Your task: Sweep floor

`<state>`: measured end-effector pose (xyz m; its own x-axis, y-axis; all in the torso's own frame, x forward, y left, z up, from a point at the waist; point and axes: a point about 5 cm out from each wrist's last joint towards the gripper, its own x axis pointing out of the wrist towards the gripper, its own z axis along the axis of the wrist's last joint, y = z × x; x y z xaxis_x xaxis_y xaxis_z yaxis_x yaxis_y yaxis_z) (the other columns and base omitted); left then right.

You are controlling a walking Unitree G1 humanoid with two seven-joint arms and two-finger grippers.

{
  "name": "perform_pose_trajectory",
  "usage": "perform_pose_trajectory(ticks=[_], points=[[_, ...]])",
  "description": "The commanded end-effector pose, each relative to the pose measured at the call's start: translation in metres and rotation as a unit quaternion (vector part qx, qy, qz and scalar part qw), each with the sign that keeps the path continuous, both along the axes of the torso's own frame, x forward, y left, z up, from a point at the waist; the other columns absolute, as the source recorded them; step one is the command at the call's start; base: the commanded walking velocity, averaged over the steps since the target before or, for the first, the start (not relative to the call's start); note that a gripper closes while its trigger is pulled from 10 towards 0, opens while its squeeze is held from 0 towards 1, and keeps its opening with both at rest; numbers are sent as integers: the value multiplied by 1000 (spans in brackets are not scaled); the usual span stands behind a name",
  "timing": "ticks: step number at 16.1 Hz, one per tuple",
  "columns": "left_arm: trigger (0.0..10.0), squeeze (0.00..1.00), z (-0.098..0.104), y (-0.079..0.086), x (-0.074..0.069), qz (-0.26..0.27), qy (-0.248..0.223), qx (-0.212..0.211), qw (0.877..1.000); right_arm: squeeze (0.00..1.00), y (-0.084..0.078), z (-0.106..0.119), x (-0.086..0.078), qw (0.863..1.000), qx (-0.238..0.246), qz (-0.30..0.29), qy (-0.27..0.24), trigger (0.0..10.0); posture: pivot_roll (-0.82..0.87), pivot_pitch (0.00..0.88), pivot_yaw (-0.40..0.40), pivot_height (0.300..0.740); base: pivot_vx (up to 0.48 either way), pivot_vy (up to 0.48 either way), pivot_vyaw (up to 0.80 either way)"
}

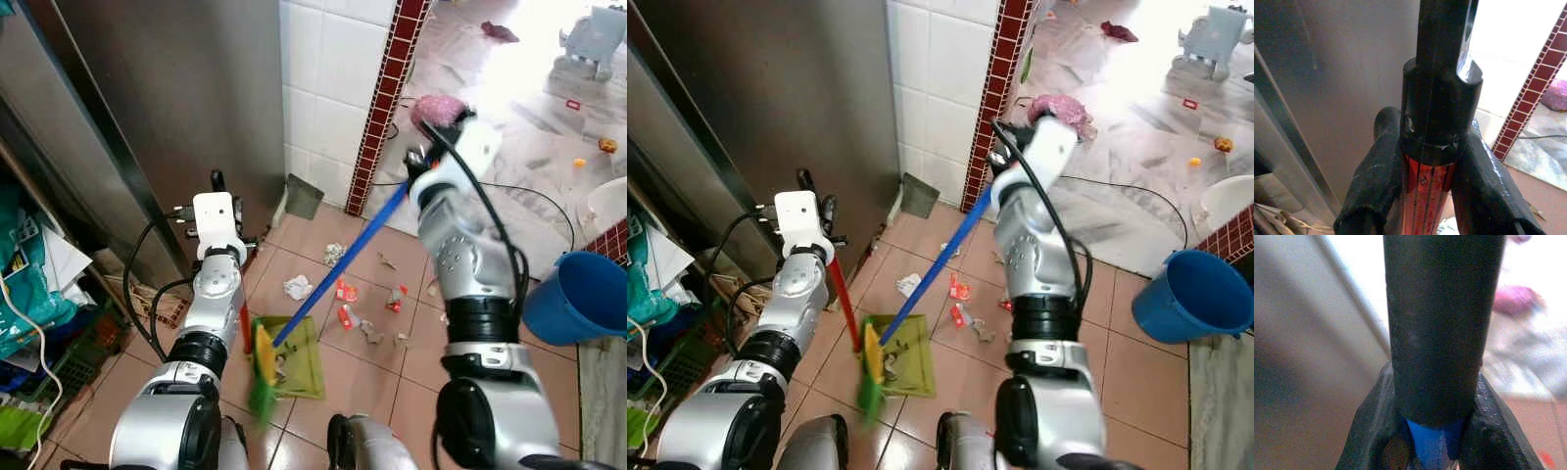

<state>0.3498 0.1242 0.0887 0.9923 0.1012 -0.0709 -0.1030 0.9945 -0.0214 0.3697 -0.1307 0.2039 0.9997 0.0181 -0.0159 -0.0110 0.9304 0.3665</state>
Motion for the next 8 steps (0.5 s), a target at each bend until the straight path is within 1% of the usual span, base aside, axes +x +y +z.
perform_pose_trajectory(ticks=[1,2,3,5,6,8], points=[[10000,0,-17,-11,-6,-16,44,-23,999,0,7,38,-1,997,1,23,-80,10000,-90,147,-44,740,0,0,0],[10000,0,-18,-11,-6,-20,45,-25,998,0,7,50,-2,992,-42,38,-117,10000,-88,135,-38,740,0,0,0],[10000,0,-18,-11,-6,-24,47,-25,998,0,6,59,-3,986,-69,46,-142,10000,-88,131,-37,740,0,0,0],[10000,0,-19,-10,-6,-28,49,-26,998,0,-3,72,-4,978,-104,38,-175,10000,-85,113,-29,740,0,0,0],[10000,0,-19,-8,-5,-29,51,-27,998,0,-8,81,-4,972,-124,26,-198,10000,-85,104,-25,740,0,0,0],[10000,0,-18,-8,-4,-37,50,-27,998,0,-19,91,-4,963,-150,-1,-224,10000,-83,84,-15,740,0,0,0]])
